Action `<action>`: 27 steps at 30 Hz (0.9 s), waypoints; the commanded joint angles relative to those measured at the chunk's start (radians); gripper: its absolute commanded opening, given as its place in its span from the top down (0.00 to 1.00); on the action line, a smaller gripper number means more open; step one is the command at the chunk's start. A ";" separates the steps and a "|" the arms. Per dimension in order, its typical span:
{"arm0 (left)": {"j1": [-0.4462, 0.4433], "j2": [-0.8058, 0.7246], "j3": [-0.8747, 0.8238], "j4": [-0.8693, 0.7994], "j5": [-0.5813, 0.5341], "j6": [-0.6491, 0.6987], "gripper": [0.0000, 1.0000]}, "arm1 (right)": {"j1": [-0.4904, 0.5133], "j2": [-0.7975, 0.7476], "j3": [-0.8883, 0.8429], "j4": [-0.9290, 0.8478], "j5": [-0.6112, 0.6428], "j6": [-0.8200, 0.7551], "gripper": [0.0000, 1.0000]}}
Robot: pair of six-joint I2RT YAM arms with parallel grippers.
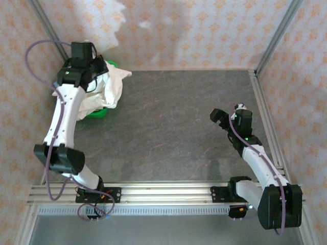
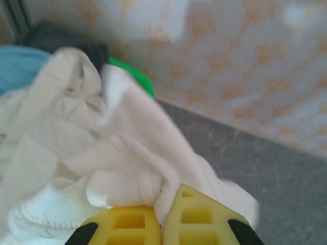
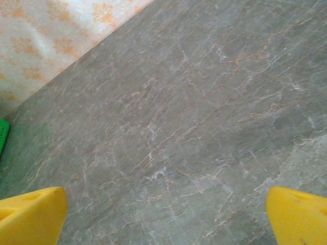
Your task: Fold and stack the t-shirts
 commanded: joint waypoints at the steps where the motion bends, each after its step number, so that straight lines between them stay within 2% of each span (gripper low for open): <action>1: 0.024 -0.035 -0.018 0.082 -0.138 -0.033 1.00 | 0.006 -0.014 0.025 0.006 -0.026 -0.002 0.01; 4: 0.035 -0.028 0.031 0.025 -0.239 -0.034 1.00 | 0.005 -0.025 0.019 0.000 -0.017 0.000 0.01; 7: 0.061 -0.017 0.057 -0.003 -0.276 -0.045 1.00 | 0.005 -0.031 0.019 -0.020 0.001 -0.004 0.01; 11: 0.110 0.011 0.120 -0.049 -0.234 -0.084 1.00 | 0.005 -0.034 0.023 -0.034 0.011 -0.005 0.01; 13: 0.090 0.015 0.157 -0.040 -0.152 -0.081 1.00 | 0.006 -0.036 0.026 -0.032 0.003 -0.002 0.01; 15: 0.005 0.016 0.216 -0.024 -0.095 -0.034 1.00 | 0.005 -0.036 0.031 -0.022 -0.011 0.008 0.01; 19: -0.303 0.067 0.451 -0.063 -0.119 0.125 1.00 | 0.007 -0.040 0.040 -0.002 -0.047 0.031 0.01; 22: -0.475 0.143 0.653 -0.097 -0.056 0.189 1.00 | 0.008 -0.053 0.047 -0.001 -0.055 0.038 0.01; 24: -0.551 0.183 0.744 -0.108 -0.022 0.208 1.00 | 0.009 -0.067 0.052 -0.015 -0.048 0.033 0.01; 27: -0.584 0.197 0.755 -0.072 0.042 0.187 1.00 | 0.008 -0.089 0.059 -0.044 -0.021 0.024 0.01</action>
